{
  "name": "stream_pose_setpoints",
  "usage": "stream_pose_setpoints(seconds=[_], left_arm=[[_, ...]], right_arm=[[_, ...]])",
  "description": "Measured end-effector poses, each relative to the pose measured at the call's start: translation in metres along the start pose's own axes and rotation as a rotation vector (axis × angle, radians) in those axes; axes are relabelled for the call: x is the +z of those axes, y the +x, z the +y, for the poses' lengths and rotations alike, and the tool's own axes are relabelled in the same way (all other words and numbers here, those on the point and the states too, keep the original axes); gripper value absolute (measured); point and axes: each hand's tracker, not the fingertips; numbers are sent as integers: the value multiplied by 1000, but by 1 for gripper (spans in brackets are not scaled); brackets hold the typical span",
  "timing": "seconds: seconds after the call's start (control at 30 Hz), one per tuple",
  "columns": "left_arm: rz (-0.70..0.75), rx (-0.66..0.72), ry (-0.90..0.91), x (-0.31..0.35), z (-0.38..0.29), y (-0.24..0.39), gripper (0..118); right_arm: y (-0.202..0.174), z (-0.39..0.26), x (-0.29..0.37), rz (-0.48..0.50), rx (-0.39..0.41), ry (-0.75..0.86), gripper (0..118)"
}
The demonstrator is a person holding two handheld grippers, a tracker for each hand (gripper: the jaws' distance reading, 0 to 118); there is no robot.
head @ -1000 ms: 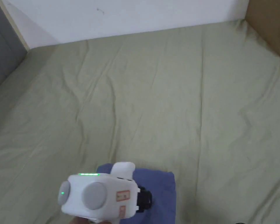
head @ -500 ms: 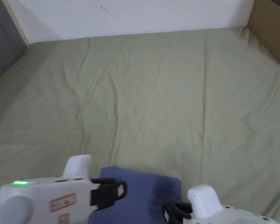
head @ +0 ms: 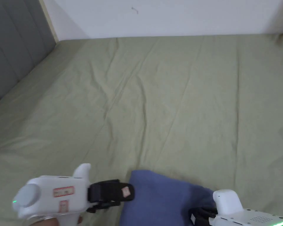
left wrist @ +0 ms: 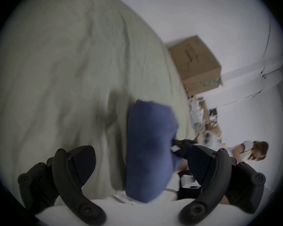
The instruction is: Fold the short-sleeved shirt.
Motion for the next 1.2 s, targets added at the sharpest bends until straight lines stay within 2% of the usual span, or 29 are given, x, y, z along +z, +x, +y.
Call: stream_pose_setpoints(seconds=[0.1, 0.13, 0.17, 0.2, 0.23, 0.27, 0.3, 0.33, 0.4, 0.47, 0.57, 0.73, 0.8, 0.9, 0.97, 1.03, 1.17, 1.2], left_arm=[[-9, -39, -7, -37, -7, 10, 114], [6, -105, -17, -39, -5, 19, 111], [28, -146, -16, -39, -4, 28, 97], [58, -185, -22, -37, -1, 33, 51], [78, -221, -27, -36, -3, 45, 36], [193, -233, -18, -28, 0, 36, 33], [86, -185, -55, -23, 3, 29, 31], [32, -142, -56, -18, 4, 27, 30], [67, -177, -57, -4, 13, 22, 29], [163, -253, -42, 18, 22, 18, 29], [262, -245, -32, 63, 44, -9, 29], [570, -173, 19, 167, 92, -75, 29], [747, -157, 9, 207, 111, -113, 29], [1112, -171, -6, 249, 129, -157, 29], [1218, -98, 28, 273, 137, -181, 29], [1236, -14, 102, 289, 142, -196, 29], [1303, -97, 63, 284, 144, -209, 29], [1290, -93, 80, 280, 141, -209, 45]], right_arm=[[-3, -3, 6, -12, 1, 12, 0], [-5, -4, 9, -13, 0, 14, 0], [-5, -5, 13, -15, -1, 18, 0], [-5, -6, 17, -18, -1, 23, 0], [-4, -7, 20, -19, -2, 28, 0], [-3, -7, 24, -16, -6, 37, 0], [-2, -8, 28, -1, -15, 51, 0], [-2, -8, 32, -3, -23, 54, 0], [-2, -9, 40, -16, -22, 60, 0], [-3, -11, 50, -17, -11, 65, 0], [-6, -12, 64, -14, 6, 75, 0], [-14, -13, 81, -7, 47, 73, 0], [-21, -10, 85, -20, 70, 66, 0], [-27, -7, 86, -32, 74, 51, 0], [-29, -4, 85, -31, 69, 44, 0], [-32, -1, 83, -40, 74, 30, 0], [-38, 6, 79, -58, 94, 13, 0], [-41, 8, 79, -64, 103, 16, 0]])
